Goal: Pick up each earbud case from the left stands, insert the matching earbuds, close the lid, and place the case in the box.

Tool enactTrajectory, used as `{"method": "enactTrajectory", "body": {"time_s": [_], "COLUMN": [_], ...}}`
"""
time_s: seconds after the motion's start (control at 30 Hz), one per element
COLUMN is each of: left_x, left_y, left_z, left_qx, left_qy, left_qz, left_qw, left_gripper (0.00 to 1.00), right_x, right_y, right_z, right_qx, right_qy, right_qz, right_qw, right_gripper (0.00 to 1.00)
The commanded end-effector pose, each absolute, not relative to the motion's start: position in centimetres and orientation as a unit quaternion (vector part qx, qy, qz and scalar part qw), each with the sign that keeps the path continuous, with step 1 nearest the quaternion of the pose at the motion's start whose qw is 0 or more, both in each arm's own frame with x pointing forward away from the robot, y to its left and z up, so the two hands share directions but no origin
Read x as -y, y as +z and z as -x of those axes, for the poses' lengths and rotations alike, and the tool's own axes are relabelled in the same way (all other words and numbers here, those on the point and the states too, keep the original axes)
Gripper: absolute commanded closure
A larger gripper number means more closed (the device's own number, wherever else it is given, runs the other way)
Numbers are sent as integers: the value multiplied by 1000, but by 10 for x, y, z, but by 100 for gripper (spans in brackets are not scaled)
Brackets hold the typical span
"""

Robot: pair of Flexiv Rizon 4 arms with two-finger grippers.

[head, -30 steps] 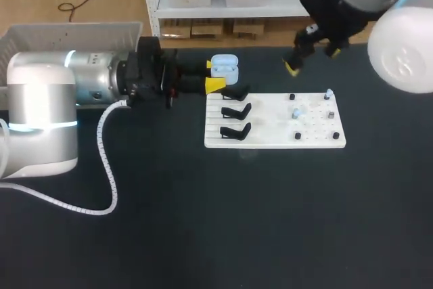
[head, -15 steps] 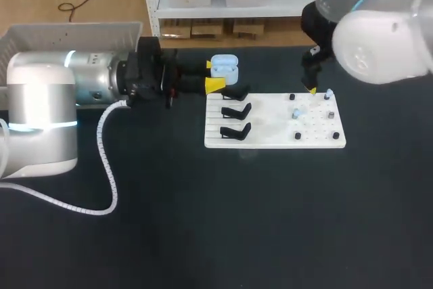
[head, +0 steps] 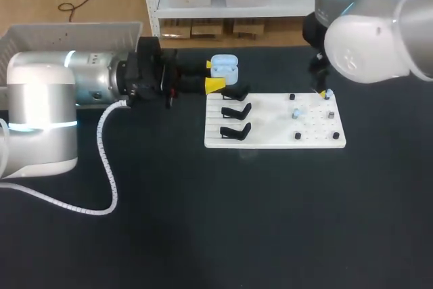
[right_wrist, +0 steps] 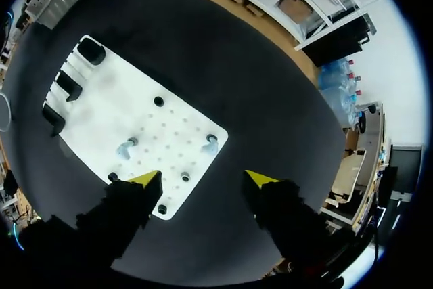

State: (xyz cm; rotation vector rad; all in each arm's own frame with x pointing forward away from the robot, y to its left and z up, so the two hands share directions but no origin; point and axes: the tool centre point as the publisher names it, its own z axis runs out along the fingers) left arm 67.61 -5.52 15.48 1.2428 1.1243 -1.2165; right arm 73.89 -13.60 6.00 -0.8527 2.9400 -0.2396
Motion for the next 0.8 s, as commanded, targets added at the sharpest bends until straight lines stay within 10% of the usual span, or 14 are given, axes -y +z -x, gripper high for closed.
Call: {"method": "enactTrajectory", "body": {"time_s": [0.03, 0.8], "left_x": [55, 55], "left_y": [154, 154], "left_z": [-676, -676], "left_qx": [-466, -466], "left_qy": [-505, -505], "left_qz": [-516, -516], "left_qw": [512, 512], "left_gripper": [100, 100], "right_x": [138, 141], "right_y": [48, 24], "right_z": [-743, -756], "right_qx": [-956, -950], "right_qy": [-77, -115], "right_qz": [280, 286], "right_qw": [40, 56], "right_gripper": [36, 57]}}
